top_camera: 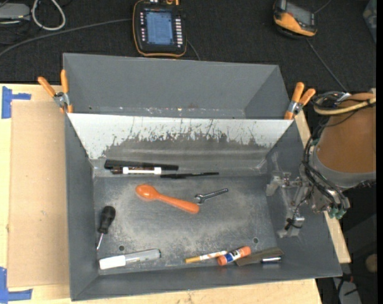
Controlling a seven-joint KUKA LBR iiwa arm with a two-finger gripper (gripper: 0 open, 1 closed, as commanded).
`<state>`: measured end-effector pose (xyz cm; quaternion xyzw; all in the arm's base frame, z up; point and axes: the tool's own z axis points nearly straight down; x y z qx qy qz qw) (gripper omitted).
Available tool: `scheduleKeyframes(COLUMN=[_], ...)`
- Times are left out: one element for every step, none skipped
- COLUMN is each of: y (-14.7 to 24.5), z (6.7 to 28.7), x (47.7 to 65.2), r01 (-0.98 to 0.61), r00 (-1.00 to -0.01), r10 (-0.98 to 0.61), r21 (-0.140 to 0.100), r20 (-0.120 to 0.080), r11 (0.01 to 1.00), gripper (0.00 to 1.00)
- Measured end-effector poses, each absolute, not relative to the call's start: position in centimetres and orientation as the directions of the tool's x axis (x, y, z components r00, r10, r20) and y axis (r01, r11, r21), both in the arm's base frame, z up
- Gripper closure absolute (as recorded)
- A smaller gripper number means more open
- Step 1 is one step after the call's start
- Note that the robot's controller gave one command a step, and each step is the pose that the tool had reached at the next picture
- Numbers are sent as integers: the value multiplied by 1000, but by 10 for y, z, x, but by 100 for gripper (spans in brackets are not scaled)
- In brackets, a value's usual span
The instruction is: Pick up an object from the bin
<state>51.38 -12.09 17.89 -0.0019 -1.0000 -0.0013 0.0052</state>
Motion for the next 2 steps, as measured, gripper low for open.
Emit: scheduleKeyframes(y=[-120,-83], z=[183,89], x=[516,494], r01=[-2,-249], r00=[-1000,-969], r10=[-2,-249], r21=[1,3], r20=[2,4], r11=[1000,969], gripper=[0,0])
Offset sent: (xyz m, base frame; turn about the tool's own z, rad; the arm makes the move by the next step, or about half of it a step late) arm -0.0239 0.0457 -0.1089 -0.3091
